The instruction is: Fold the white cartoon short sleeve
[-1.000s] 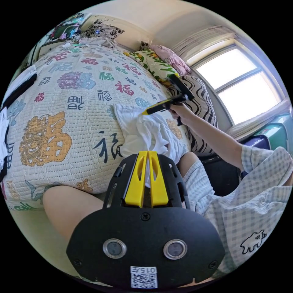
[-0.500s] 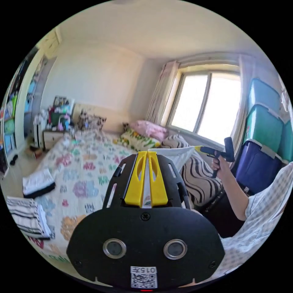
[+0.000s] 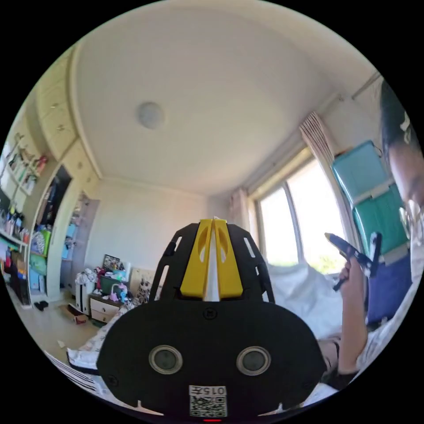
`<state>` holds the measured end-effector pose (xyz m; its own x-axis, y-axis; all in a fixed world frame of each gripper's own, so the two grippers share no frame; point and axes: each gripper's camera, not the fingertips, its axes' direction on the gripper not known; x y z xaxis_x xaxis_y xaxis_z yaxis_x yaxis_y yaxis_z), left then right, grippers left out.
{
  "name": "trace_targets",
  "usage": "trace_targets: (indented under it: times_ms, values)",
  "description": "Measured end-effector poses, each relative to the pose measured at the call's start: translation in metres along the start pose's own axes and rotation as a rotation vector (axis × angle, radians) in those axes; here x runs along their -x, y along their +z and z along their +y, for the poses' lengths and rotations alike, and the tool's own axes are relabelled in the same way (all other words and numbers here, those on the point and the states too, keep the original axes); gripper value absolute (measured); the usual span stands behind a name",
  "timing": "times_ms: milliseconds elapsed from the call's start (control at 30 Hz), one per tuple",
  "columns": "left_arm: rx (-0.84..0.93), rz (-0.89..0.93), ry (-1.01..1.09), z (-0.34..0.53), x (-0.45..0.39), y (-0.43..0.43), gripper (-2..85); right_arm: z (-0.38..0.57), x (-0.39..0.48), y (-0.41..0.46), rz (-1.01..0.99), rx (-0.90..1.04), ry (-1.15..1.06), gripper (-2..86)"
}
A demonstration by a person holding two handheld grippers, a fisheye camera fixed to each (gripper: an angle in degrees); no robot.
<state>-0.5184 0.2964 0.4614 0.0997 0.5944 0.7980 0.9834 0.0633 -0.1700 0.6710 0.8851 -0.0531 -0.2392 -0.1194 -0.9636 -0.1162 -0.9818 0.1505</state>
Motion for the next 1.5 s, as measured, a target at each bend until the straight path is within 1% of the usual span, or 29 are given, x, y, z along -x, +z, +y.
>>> trace_targets:
  times_ms: [33,67,100,133,167,200,233,267,300,333,367,433,533,567,633,700,800,900,967,1000,1067,1100,1133,1167,1233,1300,1400,1500]
  values:
    - [-0.039,0.013,-0.027,0.0,-0.006,-0.002,-0.8,-0.001,0.011,-0.007,0.002,-0.089,0.034,-0.9]
    - [-0.051,0.037,-0.022,0.001,-0.011,0.0,-0.8,-0.001,0.017,-0.005,-0.037,-0.112,0.041,-0.8]
    - [-0.044,0.075,0.015,0.005,-0.025,0.01,-0.8,0.0,0.035,0.009,-0.135,-0.088,0.006,-0.8]
    - [0.011,0.082,0.058,0.012,-0.035,0.028,-0.8,0.005,0.057,0.035,-0.157,0.028,-0.083,-0.8]
    - [0.042,0.089,0.073,0.018,-0.038,0.037,-0.8,0.011,0.066,0.05,-0.16,0.105,-0.128,-0.7]
    - [0.1,0.121,0.084,0.031,-0.037,0.054,-0.8,0.029,0.077,0.081,-0.235,0.258,-0.19,-0.6]
    - [0.147,0.117,0.085,0.044,-0.034,0.068,-0.8,0.055,0.081,0.107,-0.396,0.404,-0.183,-0.4]
    - [0.162,0.108,0.091,0.051,-0.035,0.074,-0.8,0.071,0.083,0.119,-0.49,0.466,-0.159,-0.3]
    - [0.186,0.081,0.095,0.064,-0.037,0.087,-0.8,0.102,0.09,0.14,-0.654,0.574,-0.103,0.0]
    - [0.204,0.058,0.102,0.075,-0.041,0.099,-0.9,0.133,0.101,0.156,-0.747,0.658,-0.05,0.4]
    - [0.211,0.051,0.106,0.08,-0.044,0.105,-0.9,0.145,0.107,0.161,-0.774,0.68,-0.025,0.8]
    - [0.214,-0.038,0.144,0.099,-0.061,0.124,-0.9,0.18,0.135,0.173,-0.886,0.711,0.055,3.8]
    - [0.22,-0.095,0.192,0.115,-0.086,0.149,-0.8,0.196,0.167,0.19,-1.006,0.728,0.062,6.7]
    - [0.224,-0.088,0.196,0.118,-0.091,0.154,-0.8,0.198,0.172,0.195,-1.0,0.738,0.051,7.1]
    - [0.256,-0.03,0.202,0.125,-0.104,0.174,-0.9,0.202,0.179,0.212,-0.866,0.766,-0.019,8.4]
    - [0.273,-0.017,0.221,0.129,-0.114,0.185,-0.9,0.204,0.177,0.224,-0.799,0.743,-0.028,9.0]
    - [0.273,0.002,0.24,0.132,-0.132,0.197,-0.9,0.208,0.181,0.245,-0.746,0.763,-0.035,10.3]
    - [0.279,0.009,0.264,0.135,-0.15,0.21,-0.9,0.212,0.199,0.257,-0.815,0.776,0.0,10.9]
    - [0.285,0.026,0.268,0.137,-0.158,0.216,-0.9,0.217,0.217,0.263,-0.776,0.813,-0.036,10.9]
    - [0.286,0.038,0.265,0.138,-0.163,0.219,-0.9,0.219,0.227,0.265,-0.717,0.821,-0.049,10.7]
    - [0.293,0.047,0.257,0.139,-0.169,0.223,-0.9,0.218,0.237,0.267,-0.713,0.794,-0.035,7.5]
    - [0.309,0.055,0.253,0.139,-0.172,0.226,-0.9,0.215,0.244,0.268,-0.735,0.775,-0.042,3.9]
    - [0.322,0.058,0.254,0.139,-0.175,0.228,-0.9,0.214,0.25,0.271,-0.709,0.772,-0.053,2.0]
    - [0.326,0.057,0.254,0.139,-0.177,0.228,-0.9,0.214,0.253,0.272,-0.69,0.778,-0.062,1.9]
    - [0.334,0.053,0.258,0.137,-0.179,0.225,-0.9,0.214,0.264,0.28,-0.637,0.824,-0.093,3.7]
    - [0.34,0.048,0.258,0.134,-0.177,0.219,-0.9,0.21,0.268,0.278,-0.643,0.84,-0.084,6.2]
    - [0.334,0.036,0.228,0.13,-0.17,0.205,-0.9,0.201,0.282,0.27,-0.621,0.83,-0.076,8.5]
    - [0.325,0.027,0.212,0.123,-0.169,0.189,-0.9,0.195,0.317,0.271,-0.543,0.826,-0.158,10.4]
